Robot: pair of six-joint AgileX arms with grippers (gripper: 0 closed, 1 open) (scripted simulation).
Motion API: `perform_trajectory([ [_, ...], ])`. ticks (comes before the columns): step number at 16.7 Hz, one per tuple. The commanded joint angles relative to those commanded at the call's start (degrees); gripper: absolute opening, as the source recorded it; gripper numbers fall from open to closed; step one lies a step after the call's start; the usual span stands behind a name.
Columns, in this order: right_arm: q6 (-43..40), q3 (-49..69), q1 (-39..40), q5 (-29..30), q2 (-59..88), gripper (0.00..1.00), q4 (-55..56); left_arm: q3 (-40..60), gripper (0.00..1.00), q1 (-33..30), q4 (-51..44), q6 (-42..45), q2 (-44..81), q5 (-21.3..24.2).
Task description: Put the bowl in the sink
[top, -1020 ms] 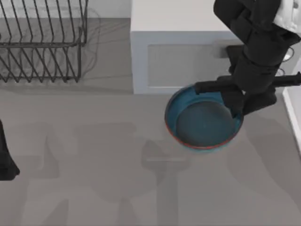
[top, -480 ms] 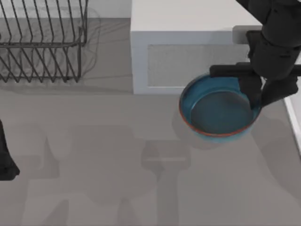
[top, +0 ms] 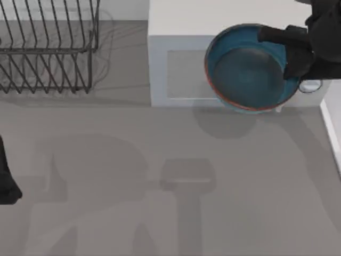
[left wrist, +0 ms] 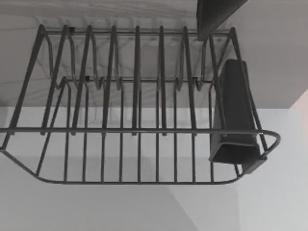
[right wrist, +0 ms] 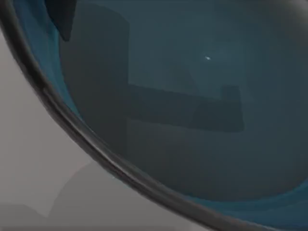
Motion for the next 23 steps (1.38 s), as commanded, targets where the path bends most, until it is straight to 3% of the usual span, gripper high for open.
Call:
perform_trajectory([
  [7,-3.41,-18.04,-18.35,-8.10,-9.47,0.00,40.82,0.00,1.00,0.00,0.00,0.00,0.00,0.00],
  [15,-14.52,-42.12,-40.69,-16.71,-12.14,0.00,89.59,0.00,1.00,0.00,0.00,0.00,0.00,0.00],
  [19,-20.51,-51.82,-47.66,-20.35,-11.70,0.00,107.18,0.00,1.00,0.00,0.00,0.00,0.00,0.00],
  [23,-24.28,-57.86,-51.09,-22.58,-10.57,0.00,116.36,0.00,1.00,0.00,0.00,0.00,0.00,0.00],
])
